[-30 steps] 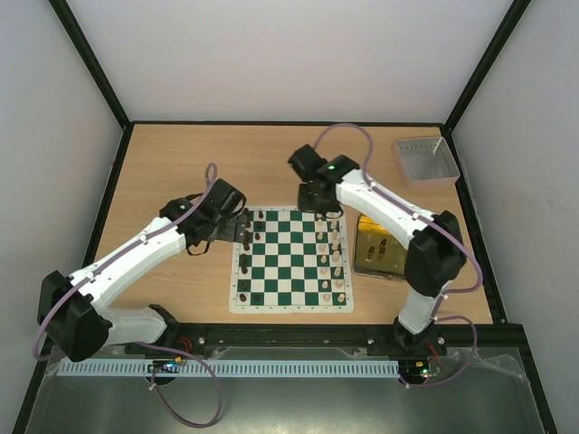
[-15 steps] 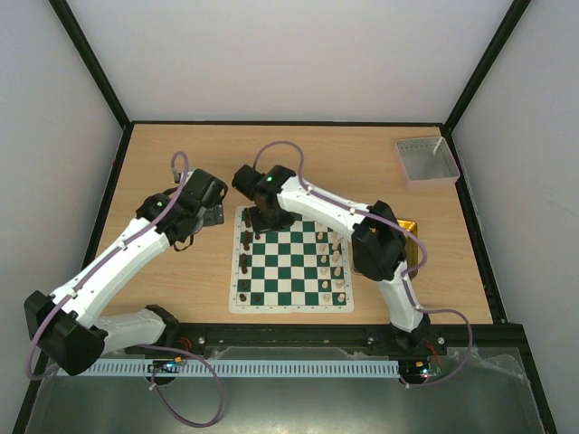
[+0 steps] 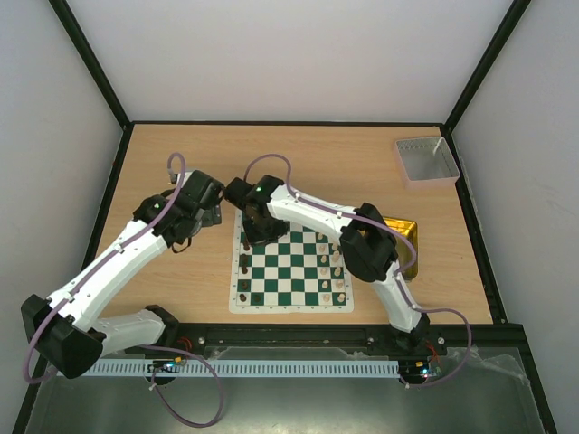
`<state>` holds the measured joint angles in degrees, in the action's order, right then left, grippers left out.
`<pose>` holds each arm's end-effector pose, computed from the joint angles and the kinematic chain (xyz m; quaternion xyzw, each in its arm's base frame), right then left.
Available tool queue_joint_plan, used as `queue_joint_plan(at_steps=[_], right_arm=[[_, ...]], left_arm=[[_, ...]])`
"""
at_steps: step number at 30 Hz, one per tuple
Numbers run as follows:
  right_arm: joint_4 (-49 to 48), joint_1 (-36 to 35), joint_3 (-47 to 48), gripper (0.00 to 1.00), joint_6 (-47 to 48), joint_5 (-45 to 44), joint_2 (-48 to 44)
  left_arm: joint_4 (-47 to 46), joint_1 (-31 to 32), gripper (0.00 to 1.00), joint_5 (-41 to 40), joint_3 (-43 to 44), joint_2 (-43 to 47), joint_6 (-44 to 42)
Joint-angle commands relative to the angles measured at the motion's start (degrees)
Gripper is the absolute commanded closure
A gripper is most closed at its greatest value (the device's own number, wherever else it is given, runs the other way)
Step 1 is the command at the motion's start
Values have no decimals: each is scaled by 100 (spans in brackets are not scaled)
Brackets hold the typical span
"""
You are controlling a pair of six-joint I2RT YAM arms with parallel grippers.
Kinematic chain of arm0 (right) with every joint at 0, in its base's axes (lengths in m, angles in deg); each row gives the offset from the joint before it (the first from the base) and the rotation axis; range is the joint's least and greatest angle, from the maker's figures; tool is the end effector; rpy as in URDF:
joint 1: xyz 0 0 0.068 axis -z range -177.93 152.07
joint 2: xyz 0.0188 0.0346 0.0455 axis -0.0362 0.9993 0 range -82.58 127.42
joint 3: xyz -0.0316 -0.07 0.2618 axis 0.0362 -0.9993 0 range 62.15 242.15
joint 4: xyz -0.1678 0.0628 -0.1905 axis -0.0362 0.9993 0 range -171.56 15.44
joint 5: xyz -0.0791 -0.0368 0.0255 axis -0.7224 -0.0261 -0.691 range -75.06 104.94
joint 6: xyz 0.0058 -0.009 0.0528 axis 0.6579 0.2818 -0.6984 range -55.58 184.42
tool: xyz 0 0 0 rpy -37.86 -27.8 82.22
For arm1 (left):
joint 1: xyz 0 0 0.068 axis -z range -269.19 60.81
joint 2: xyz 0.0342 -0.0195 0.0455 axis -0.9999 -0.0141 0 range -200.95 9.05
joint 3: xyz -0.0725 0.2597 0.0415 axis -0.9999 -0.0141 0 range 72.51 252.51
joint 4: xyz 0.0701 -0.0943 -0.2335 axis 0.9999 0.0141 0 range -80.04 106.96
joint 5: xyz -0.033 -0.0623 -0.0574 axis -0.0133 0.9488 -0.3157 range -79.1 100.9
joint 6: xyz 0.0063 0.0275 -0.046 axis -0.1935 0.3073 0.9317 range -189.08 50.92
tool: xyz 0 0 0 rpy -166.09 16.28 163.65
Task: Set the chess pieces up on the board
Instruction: Place the chess piece on the chessboard.
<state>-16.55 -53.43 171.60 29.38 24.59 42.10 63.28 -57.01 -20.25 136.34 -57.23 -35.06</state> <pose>0.2448 0.3668 0.2167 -0.1834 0.9758 0.1192 0.0001 0.1959 -0.1016 0.3182 -0.0937 0.9192 0.0602 0.3776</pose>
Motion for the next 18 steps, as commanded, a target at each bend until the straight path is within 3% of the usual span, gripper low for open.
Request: queue_joint_plan(at_steps=[1, 18], right_arm=[[-14, -60, -3, 96, 22, 28, 240], [-267, -64, -3, 96, 5, 229, 613]], left_arm=[[225, 49, 1, -300, 152, 176, 171], [166, 377, 1, -503, 121, 325, 168]])
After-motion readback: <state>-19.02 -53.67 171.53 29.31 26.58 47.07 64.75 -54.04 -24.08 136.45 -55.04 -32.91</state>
